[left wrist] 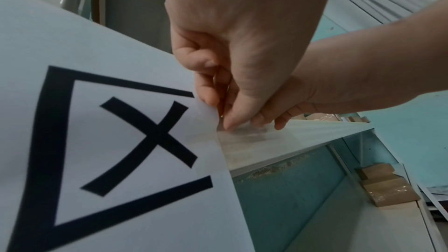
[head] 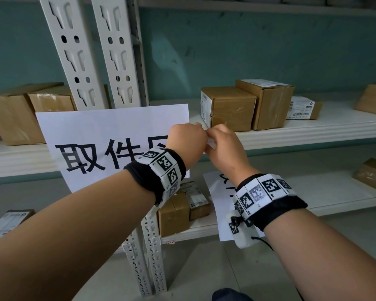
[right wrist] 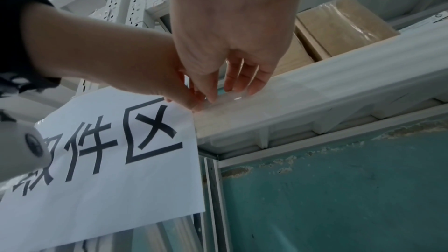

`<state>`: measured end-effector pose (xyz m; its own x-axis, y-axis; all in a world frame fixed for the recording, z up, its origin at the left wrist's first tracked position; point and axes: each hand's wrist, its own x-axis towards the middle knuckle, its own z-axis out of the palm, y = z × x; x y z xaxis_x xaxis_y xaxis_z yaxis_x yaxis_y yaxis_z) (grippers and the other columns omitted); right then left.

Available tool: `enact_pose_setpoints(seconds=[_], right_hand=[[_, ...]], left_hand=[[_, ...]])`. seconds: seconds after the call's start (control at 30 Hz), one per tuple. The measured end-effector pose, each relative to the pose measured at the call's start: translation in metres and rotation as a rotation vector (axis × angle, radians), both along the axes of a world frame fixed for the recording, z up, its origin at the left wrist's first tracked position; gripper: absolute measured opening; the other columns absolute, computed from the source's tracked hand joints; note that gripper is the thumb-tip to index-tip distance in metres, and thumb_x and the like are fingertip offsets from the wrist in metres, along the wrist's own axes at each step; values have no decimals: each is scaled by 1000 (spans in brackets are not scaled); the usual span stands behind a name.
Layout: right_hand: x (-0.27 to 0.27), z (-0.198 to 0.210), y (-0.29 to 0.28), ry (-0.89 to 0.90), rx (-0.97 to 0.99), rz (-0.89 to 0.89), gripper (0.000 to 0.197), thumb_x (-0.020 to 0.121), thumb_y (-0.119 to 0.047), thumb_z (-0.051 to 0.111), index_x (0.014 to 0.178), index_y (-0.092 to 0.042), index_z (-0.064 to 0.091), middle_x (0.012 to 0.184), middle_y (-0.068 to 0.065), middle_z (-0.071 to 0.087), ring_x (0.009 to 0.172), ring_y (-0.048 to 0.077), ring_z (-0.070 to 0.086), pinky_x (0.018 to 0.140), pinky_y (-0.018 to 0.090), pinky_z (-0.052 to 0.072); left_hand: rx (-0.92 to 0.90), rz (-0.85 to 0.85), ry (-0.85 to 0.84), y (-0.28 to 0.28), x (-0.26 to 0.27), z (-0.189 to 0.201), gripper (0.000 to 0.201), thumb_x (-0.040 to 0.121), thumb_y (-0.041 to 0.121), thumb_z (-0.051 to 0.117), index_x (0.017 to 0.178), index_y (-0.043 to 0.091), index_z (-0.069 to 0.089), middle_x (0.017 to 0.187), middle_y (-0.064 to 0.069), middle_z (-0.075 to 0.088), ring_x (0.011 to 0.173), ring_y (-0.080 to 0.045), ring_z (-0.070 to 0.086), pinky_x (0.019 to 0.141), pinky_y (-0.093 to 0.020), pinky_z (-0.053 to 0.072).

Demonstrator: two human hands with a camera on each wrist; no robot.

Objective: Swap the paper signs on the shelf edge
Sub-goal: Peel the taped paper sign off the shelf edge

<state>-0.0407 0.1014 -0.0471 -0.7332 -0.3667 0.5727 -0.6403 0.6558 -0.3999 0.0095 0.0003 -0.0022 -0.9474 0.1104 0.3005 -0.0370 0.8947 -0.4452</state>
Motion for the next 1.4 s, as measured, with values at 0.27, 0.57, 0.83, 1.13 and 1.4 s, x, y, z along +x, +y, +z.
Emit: enact_pose_setpoints(seconds=[0.27, 0.57, 0.83, 1.13, 1.4], right_hand=[[-5, -7, -3, 42, -15, -6, 17, 85, -11, 63, 100, -9, 68, 108, 7, 56, 104, 27, 50, 78, 30, 40], [-8, -6, -3, 82, 44, -30, 14, 84, -14, 63, 97, -14, 69, 105, 4, 56, 102, 25, 51, 78, 30, 41], [-10, -3, -6, 50, -13, -38, 13, 87, -17, 62, 93, -12, 73, 101, 7, 57, 98, 27, 54, 78, 35, 47], [-15, 1, -5, -77, -45, -31, 12, 87, -22, 63, 90, -18, 74, 99, -2, 51, 95, 24, 56, 81, 37, 50], [-18, -1, -4, -92, -80, -8, 9, 84, -22, 67, 87, -17, 74, 101, 0, 55, 92, 22, 57, 81, 37, 50]], left_hand=[[11, -21, -1, -6, 2, -1, 26, 90, 2, 46, 105, 14, 62, 86, -2, 40, 68, -21, 43, 42, -26, 19], [29, -54, 24, -13, -1, -7, 20, 91, 7, 50, 102, 16, 64, 85, -1, 40, 64, -20, 42, 43, -26, 21], [65, -80, 59, -19, -3, -10, 20, 92, 6, 46, 99, 14, 62, 86, -2, 41, 67, -21, 42, 44, -27, 22], [137, -145, 188, -31, -9, -29, 16, 94, 17, 47, 106, 13, 57, 108, -3, 53, 89, -23, 55, 51, -30, 31], [194, -168, 201, -33, -12, -33, 10, 87, 13, 58, 97, 14, 61, 101, -3, 55, 81, -24, 56, 47, -29, 29]])
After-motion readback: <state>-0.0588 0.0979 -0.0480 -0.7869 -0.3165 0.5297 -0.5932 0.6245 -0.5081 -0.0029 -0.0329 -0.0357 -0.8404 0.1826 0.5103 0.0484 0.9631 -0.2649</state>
